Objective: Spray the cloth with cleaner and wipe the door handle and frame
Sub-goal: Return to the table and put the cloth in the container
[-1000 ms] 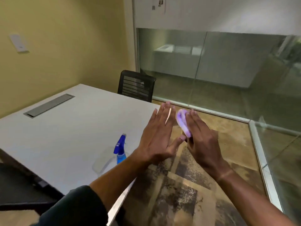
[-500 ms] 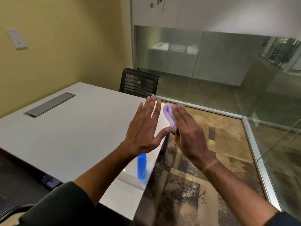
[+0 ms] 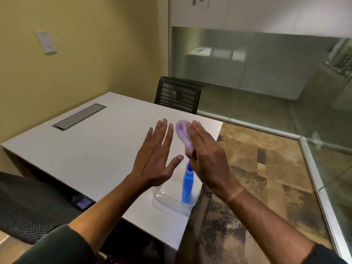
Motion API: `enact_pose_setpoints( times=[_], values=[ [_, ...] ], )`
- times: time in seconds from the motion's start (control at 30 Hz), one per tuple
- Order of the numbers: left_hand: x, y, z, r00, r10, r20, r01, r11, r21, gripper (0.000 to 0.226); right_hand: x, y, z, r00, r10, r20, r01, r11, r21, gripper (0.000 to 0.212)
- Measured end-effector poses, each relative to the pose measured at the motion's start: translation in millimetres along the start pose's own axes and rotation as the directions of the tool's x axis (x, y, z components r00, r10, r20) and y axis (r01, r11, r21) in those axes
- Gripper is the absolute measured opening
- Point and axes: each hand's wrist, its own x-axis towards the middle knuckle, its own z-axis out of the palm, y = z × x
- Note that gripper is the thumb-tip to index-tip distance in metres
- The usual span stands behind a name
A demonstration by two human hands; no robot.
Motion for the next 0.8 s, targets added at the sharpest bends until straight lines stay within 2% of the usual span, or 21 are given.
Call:
enact_pose_setpoints(
  times=[0.1, 0.23, 0.4, 0.5, 0.57, 0.7, 0.8],
  values=[
    [-5.5, -33.5, 3.3, 0.998, 0.048, 0.038, -0.047, 0.999, -0.022, 0.083, 15.6, -27.7, 21.5, 0.998, 0.0, -0.058, 0.0, 1.0, -0.003, 0.07],
    [-5.4, -79.4, 3.3, 0.991, 0.132, 0.033, -0.125, 0.981, -0.151, 0.082, 32.5, -64.8, 59.9, 0.992, -0.012, -0.126, 0.011, 1.0, -0.011, 0.076],
    [-8.9, -129.7, 17.4, 0.976, 0.196, 0.091, -0.184, 0.975, -0.123, 0.081, 33.2, -82.0, 102.5, 0.979, 0.071, -0.189, -0.08, 0.996, -0.04, 0.079],
    [-12.3, -148.9, 35.7, 0.962, 0.229, 0.148, -0.213, 0.97, -0.119, 0.083, 27.1, -82.6, 124.5, 0.98, 0.11, -0.165, -0.123, 0.99, -0.069, 0.08],
    [-13.6, -156.7, 49.2, 0.952, 0.25, 0.179, -0.225, 0.963, -0.147, 0.083, 20.5, -79.8, 138.3, 0.98, 0.171, -0.103, -0.183, 0.975, -0.128, 0.066],
    [-14.5, -167.6, 76.3, 0.925, 0.271, 0.267, -0.242, 0.96, -0.139, 0.085, 5.0, -72.9, 165.3, 0.954, 0.298, 0.013, -0.285, 0.925, -0.252, 0.022],
    [-13.2, -175.1, 95.5, 0.892, 0.286, 0.35, -0.271, 0.958, -0.091, 0.086, -2.8, -66.5, 185.5, 0.923, 0.376, 0.08, -0.346, 0.904, -0.25, 0.023]
  ],
)
